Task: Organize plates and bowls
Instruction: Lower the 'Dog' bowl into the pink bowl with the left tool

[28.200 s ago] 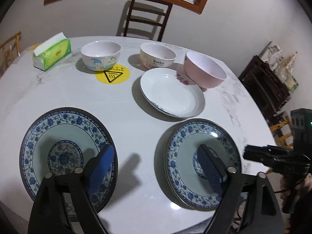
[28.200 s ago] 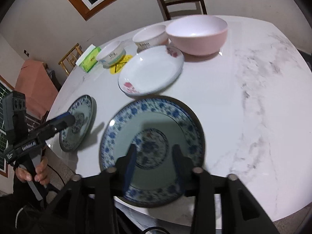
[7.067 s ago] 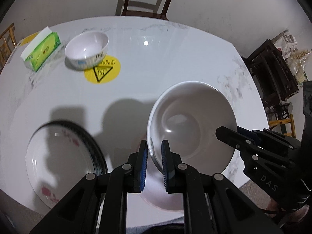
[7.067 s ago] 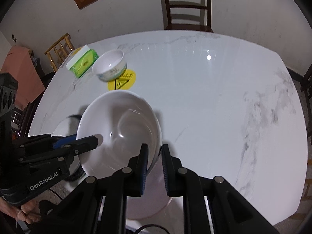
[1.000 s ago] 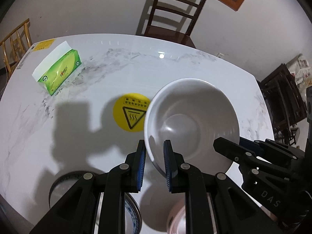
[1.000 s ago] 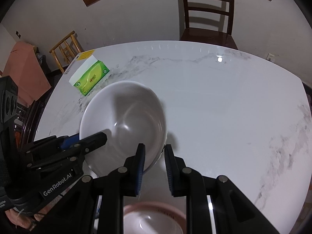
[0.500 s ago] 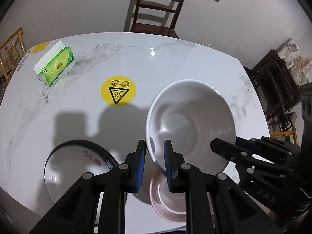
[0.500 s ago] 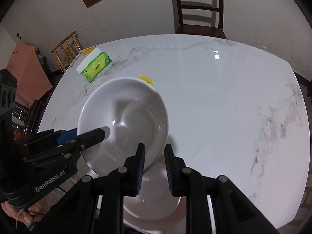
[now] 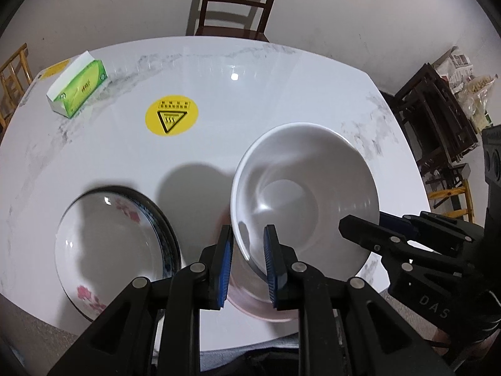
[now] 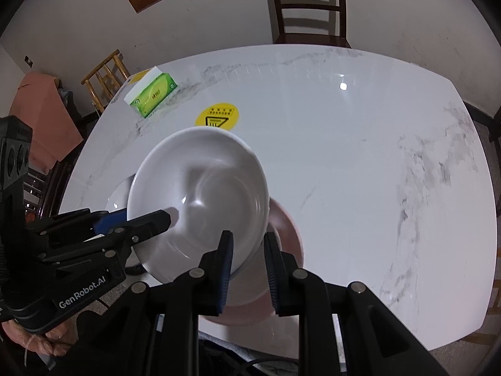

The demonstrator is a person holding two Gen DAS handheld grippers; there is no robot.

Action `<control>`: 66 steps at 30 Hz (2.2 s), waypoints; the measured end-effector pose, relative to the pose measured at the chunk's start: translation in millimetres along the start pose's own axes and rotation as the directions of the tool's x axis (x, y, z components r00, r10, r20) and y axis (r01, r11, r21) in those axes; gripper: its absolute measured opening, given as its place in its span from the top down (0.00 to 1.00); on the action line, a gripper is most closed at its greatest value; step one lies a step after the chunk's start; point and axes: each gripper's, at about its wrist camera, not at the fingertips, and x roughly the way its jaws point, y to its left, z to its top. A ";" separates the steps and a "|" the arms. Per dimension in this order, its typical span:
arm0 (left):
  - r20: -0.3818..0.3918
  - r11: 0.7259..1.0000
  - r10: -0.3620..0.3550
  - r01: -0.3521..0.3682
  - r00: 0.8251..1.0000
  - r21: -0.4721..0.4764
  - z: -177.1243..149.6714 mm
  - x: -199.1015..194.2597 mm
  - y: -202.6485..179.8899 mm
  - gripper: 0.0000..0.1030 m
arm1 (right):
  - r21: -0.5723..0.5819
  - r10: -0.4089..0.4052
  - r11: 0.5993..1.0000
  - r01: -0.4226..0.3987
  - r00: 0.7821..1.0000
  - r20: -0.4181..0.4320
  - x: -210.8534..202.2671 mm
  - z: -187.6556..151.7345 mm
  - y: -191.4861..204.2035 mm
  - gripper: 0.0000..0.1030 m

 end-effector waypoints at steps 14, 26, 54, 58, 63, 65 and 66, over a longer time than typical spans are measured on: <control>-0.033 1.000 0.004 -0.003 0.999 0.008 -26.1 8.3 -4.2 0.84 | 0.011 -0.007 1.000 0.007 0.999 -0.031 8.7 -28.5 -0.8 0.80; -0.046 1.000 0.015 -0.015 0.999 -0.003 -33.8 15.8 -1.8 0.84 | 0.007 -0.008 1.000 0.008 0.998 -0.055 18.8 -36.2 0.6 0.80; -0.067 1.000 0.028 -0.028 0.997 -0.009 -32.5 30.1 -1.5 0.84 | 0.024 0.001 1.000 0.001 0.997 -0.077 33.4 -32.4 -5.4 0.80; -0.070 0.999 0.034 -0.034 0.997 -0.009 -31.1 32.2 -1.3 0.84 | 0.025 0.001 1.000 0.001 0.997 -0.080 35.4 -31.8 -6.0 0.79; -0.069 0.999 0.035 -0.036 0.997 -0.007 -30.6 32.9 -1.9 0.84 | 0.027 0.001 1.000 0.001 0.997 -0.082 37.1 -32.1 -7.0 0.80; -0.070 0.999 0.035 -0.035 0.997 -0.007 -30.4 33.2 -2.8 0.84 | 0.027 0.002 1.000 0.000 0.996 -0.085 38.5 -33.0 -7.7 0.80; -0.070 0.999 0.036 -0.037 0.997 -0.006 -30.5 33.6 -3.1 0.84 | 0.030 0.003 1.000 -0.001 0.996 -0.088 39.5 -33.2 -8.2 0.80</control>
